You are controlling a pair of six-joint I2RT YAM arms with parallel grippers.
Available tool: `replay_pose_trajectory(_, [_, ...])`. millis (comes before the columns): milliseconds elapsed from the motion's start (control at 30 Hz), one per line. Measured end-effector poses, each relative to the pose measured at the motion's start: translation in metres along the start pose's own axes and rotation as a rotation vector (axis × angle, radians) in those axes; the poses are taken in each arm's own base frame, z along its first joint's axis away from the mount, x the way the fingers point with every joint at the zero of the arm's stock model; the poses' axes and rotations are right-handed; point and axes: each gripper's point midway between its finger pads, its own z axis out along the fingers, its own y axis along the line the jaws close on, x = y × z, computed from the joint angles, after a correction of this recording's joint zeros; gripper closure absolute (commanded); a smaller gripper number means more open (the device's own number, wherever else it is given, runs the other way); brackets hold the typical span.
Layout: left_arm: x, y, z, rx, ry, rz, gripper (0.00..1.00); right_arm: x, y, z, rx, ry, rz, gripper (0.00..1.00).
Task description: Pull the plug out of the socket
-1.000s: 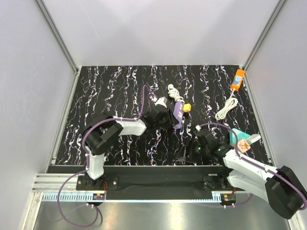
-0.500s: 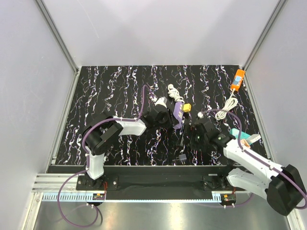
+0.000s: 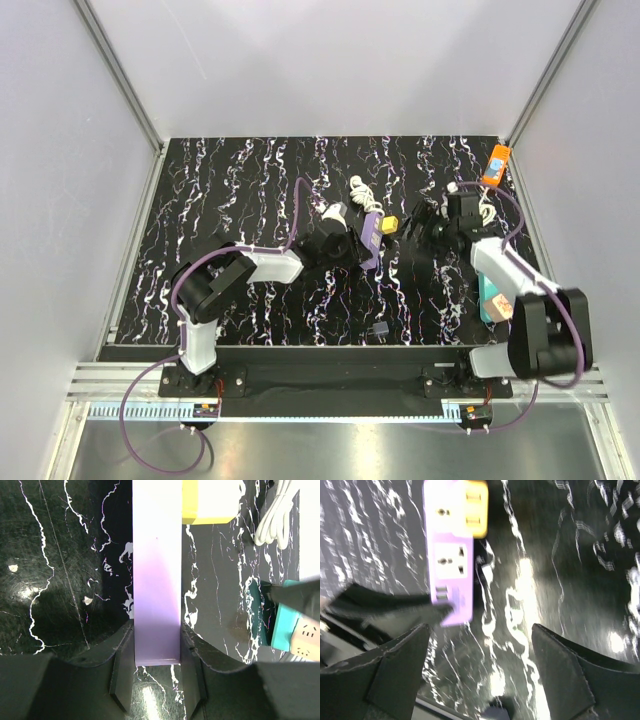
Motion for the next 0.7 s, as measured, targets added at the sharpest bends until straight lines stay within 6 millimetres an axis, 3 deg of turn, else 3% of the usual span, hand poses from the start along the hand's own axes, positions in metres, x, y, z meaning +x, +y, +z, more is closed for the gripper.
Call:
replay_pose_trajectory(333, [-0.001, 0.002, -0.001, 0.014, -0.002, -0.005, 1.0, -0.038, 0.015, 0.05, -0.146, 0.039, 0.031, 0.12])
replay_pose_trajectory(700, [-0.001, 0.003, -0.002, 0.028, 0.003, -0.01, 1.0, -0.045, 0.024, 0.074, -0.211, 0.077, 0.061, 0.16])
